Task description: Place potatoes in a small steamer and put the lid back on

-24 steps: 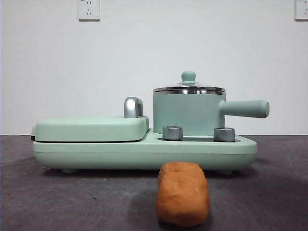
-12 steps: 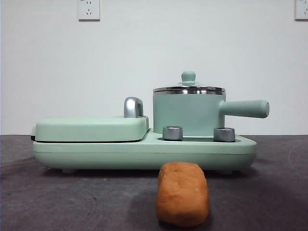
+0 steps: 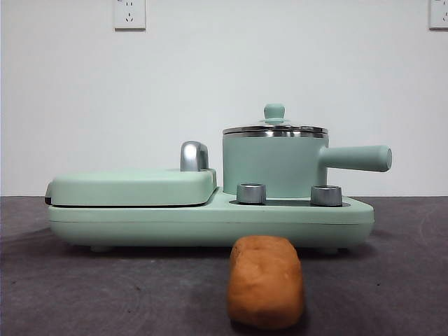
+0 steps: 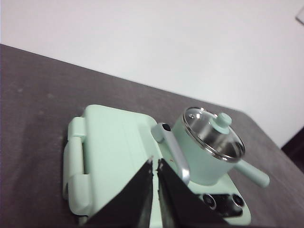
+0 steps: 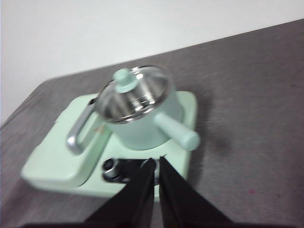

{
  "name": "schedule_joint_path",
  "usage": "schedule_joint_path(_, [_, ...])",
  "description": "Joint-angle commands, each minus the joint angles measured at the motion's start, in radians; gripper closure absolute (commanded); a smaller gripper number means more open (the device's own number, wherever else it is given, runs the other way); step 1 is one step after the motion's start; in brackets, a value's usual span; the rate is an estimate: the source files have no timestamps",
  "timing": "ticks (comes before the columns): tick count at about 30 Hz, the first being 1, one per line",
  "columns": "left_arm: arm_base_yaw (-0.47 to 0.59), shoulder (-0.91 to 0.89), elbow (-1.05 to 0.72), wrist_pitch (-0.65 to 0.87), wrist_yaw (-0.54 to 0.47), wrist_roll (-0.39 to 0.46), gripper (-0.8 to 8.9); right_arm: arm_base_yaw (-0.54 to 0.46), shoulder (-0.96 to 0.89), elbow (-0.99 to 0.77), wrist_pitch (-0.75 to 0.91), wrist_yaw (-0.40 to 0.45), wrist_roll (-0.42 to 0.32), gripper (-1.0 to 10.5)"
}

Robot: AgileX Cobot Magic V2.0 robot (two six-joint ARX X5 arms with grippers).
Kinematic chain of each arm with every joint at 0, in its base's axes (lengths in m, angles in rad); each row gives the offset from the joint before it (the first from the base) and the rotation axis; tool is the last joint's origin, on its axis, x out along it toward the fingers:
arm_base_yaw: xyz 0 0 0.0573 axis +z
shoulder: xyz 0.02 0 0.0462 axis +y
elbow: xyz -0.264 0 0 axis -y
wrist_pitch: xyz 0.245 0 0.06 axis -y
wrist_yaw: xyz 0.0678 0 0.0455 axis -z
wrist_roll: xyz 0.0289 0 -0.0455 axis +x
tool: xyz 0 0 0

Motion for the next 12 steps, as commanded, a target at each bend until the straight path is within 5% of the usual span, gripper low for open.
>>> schedule_joint_path(1, [-0.010,0.084,0.093,-0.035,0.069,0.073,7.96,0.002,0.070,0.081,-0.027,-0.073,-0.102,9.3])
schedule_joint_path(7, [-0.042,0.218,0.232,-0.139,0.233,0.176,7.94,0.002,0.170,0.173,-0.051,-0.286,-0.201,9.3])
schedule_joint_path(12, [-0.072,0.260,0.261,-0.140,0.272,0.187,7.80,0.001,0.188,0.180,-0.050,-0.326,-0.209,9.3])
